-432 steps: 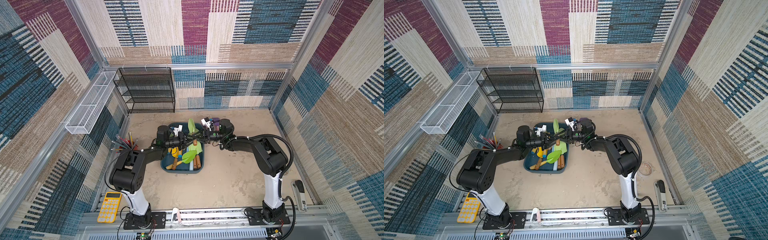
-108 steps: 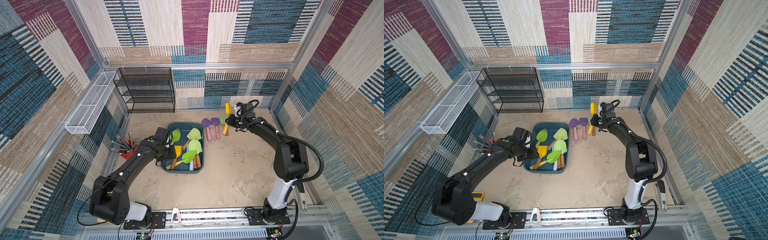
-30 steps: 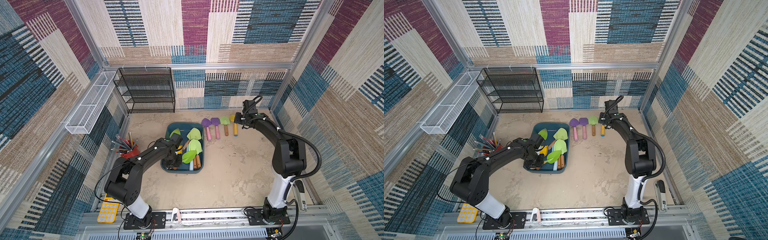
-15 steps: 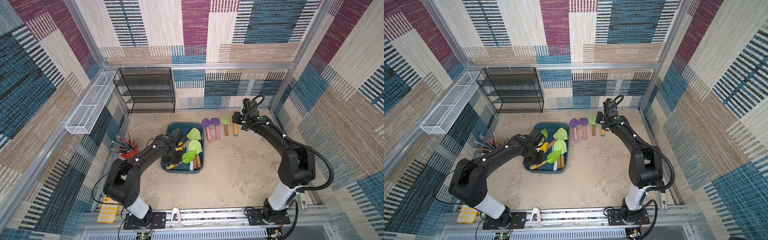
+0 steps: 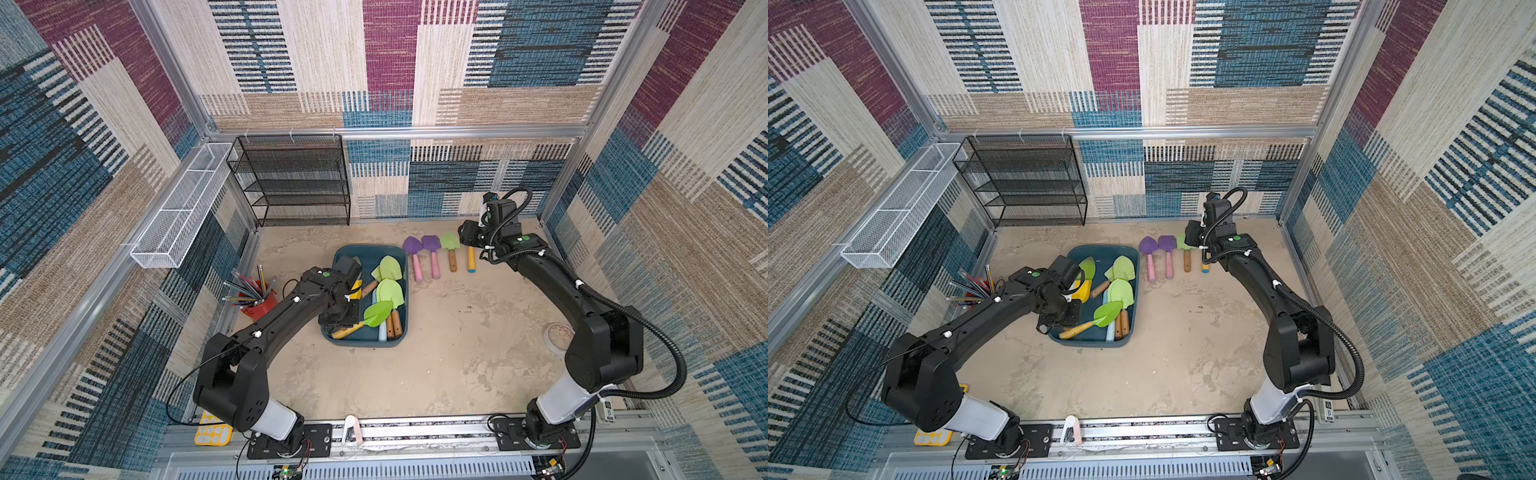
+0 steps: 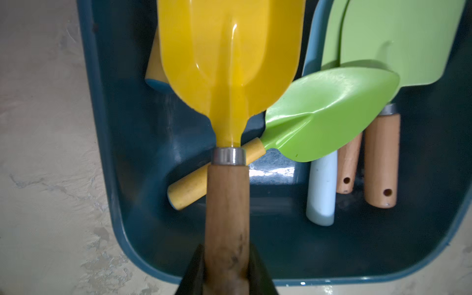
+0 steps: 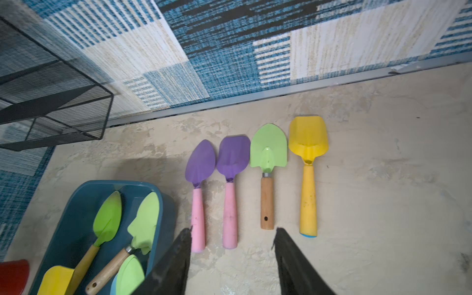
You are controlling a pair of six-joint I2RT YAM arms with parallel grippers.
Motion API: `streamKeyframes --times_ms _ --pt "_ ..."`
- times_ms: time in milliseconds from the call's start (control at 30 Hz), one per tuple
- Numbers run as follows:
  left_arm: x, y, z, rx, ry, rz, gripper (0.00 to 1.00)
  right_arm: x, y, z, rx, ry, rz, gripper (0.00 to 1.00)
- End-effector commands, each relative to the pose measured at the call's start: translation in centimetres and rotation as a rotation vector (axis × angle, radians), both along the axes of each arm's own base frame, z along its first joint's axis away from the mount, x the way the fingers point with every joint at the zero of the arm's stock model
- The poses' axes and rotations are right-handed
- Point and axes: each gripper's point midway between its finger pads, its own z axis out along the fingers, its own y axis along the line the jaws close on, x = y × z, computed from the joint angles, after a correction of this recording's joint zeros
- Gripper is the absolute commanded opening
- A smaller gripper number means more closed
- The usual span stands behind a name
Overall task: Take the shovel out of the storage box
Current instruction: Pick up the shovel from the storage box.
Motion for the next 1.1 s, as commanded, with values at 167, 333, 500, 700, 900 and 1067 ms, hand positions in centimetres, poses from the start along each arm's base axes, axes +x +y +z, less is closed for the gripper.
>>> streamKeyframes --times_ms 167,333,500,700,900,1067 --pt "2.4 -2.6 2.7 -0.122 -0.078 -0.014 0.0 -2.2 4.7 0.5 0.167 0.002 0.152 0.59" --pt "4.2 -5.1 3.7 -0.267 -0.117 -0.009 0.0 -4.1 7.1 0.3 0.264 0.015 0.243 0.61" --pt "5.6 -7.7 4.5 -0.449 -0.129 0.01 0.0 -6.5 9.4 0.3 0.393 0.035 0.358 0.63" --pt "7.2 -9.7 5.5 -0.703 -0.121 0.062 0.0 -9.8 12.5 0.3 0.567 0.072 0.524 0.65" --pt "8.3 -11.0 6.1 -0.92 -0.089 0.1 0.0 -12.4 15.1 -0.1 0.701 0.119 0.655 0.68" --pt "8.9 -11.5 6.6 -1.031 -0.077 0.117 0.0 -13.0 16.5 -0.8 0.747 0.147 0.705 0.7"
